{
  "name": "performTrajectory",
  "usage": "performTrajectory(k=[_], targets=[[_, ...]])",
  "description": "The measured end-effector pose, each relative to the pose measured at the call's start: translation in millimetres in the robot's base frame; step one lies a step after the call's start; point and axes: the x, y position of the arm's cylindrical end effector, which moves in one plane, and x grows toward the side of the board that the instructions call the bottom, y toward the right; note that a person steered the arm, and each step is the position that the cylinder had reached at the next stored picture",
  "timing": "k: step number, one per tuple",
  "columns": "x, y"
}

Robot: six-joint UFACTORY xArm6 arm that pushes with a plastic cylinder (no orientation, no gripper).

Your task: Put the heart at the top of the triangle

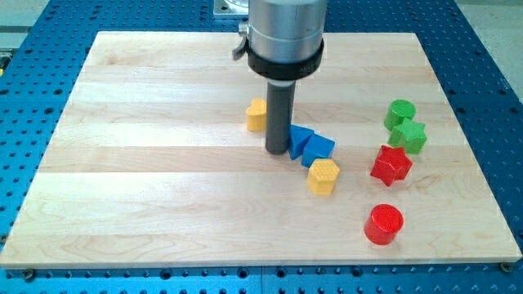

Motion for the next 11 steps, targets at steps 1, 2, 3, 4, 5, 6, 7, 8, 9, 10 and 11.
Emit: performTrajectory(k=[1, 2, 3, 4, 5, 6, 7, 8, 9, 10, 11], targets=[[-12, -14], [-11, -58], [-10, -82], [-46, -51], [-68, -26], [-68, -26], [-79, -34], [-99, -29], [-93, -20], [-93, 3], [-86, 3]])
